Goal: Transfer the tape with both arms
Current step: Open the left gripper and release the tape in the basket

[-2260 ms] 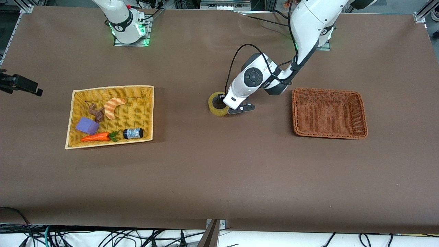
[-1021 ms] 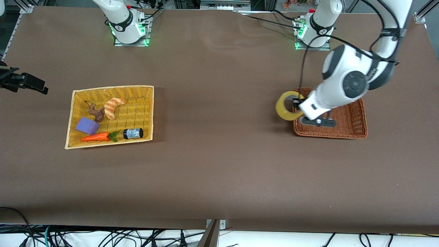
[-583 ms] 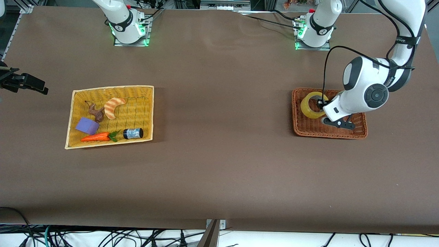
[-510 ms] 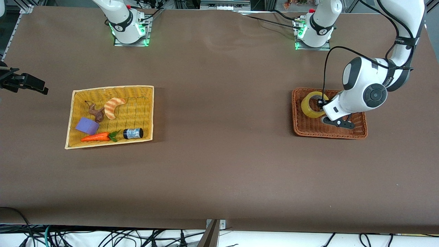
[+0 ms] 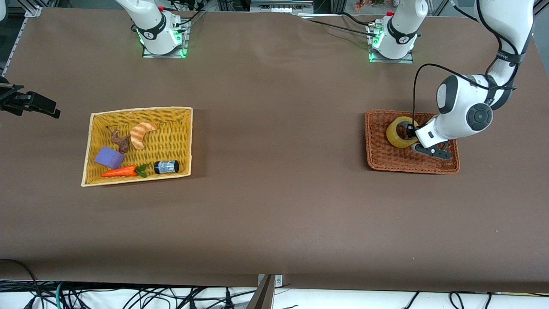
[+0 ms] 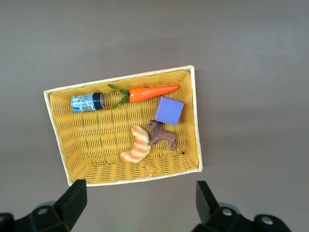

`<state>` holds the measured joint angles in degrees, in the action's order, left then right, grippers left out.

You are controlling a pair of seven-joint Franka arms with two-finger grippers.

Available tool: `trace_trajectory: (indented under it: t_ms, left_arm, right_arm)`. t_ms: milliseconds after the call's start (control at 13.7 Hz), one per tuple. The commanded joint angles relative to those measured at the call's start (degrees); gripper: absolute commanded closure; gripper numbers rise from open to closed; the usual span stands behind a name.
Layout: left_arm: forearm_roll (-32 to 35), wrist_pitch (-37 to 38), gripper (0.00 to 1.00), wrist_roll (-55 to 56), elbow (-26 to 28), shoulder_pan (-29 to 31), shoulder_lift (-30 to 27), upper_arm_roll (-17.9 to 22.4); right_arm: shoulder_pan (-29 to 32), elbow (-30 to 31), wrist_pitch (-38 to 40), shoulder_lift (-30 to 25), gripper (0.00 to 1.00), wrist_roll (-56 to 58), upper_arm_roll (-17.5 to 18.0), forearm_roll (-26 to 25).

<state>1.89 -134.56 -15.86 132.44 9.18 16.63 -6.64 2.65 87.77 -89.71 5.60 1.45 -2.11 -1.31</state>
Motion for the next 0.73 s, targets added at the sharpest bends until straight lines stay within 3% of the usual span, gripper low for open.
trace_trajectory:
  t_ms: [0, 219, 438, 583, 656]
  left_arm:
    - [1.28, -0.88, 0.01, -0.75, 0.54, 0.14, -1.07, -0.22]
    - [1.28, 0.61, 0.0, -0.14, 0.71, 0.14, -5.62, -0.31]
    - [0.23, 8.08, 0.0, -0.66, 0.36, -0.3, -12.83, -0.83]
    - [-1.26, 10.7, 0.0, -0.57, -3.57, -1.35, -16.25, -1.27]
    - [-4.14, 15.69, 0.0, -0.49, -6.9, -1.36, -17.76, -1.27]
  right_arm:
    - [0.95, -1.28, 0.41, 0.55, 0.0, 0.57, 0.88, -0.27]
    - [0.95, -1.37, 0.41, 0.55, 0.0, 0.57, 0.88, -0.27]
    - [0.95, -1.37, 0.41, 0.55, 0.0, 0.48, 0.88, -0.27]
    - [1.04, -1.37, 0.41, 0.55, 0.0, 0.48, 0.88, -0.27]
    - [1.04, -1.28, 0.41, 0.55, 0.0, 0.48, 0.88, -0.27]
